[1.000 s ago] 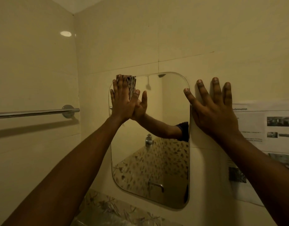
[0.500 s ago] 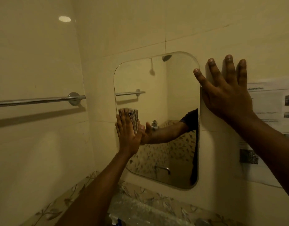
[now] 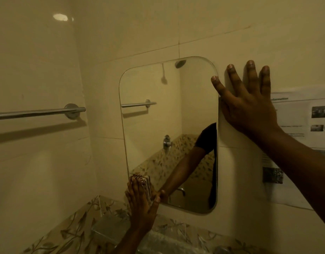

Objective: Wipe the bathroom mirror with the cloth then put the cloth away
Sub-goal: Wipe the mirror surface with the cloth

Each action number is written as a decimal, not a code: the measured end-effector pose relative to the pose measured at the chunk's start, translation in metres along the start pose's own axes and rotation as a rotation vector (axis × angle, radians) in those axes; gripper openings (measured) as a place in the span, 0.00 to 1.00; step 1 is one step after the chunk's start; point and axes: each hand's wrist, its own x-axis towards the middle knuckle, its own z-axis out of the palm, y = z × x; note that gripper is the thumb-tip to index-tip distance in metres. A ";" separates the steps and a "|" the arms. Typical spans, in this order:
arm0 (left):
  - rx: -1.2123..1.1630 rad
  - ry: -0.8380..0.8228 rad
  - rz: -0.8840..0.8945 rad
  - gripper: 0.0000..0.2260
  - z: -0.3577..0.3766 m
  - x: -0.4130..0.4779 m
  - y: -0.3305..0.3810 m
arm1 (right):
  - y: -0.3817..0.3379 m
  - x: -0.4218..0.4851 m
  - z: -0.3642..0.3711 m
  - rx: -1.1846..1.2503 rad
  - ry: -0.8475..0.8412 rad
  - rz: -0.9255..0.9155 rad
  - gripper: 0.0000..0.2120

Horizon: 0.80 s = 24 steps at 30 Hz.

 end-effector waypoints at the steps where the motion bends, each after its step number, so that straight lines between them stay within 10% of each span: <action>1: -0.010 0.010 0.001 0.41 -0.001 0.003 0.002 | 0.000 0.000 0.001 0.000 0.003 0.001 0.29; 24: -0.128 0.137 0.147 0.41 -0.195 0.306 0.172 | 0.002 0.000 0.004 -0.030 0.028 -0.006 0.30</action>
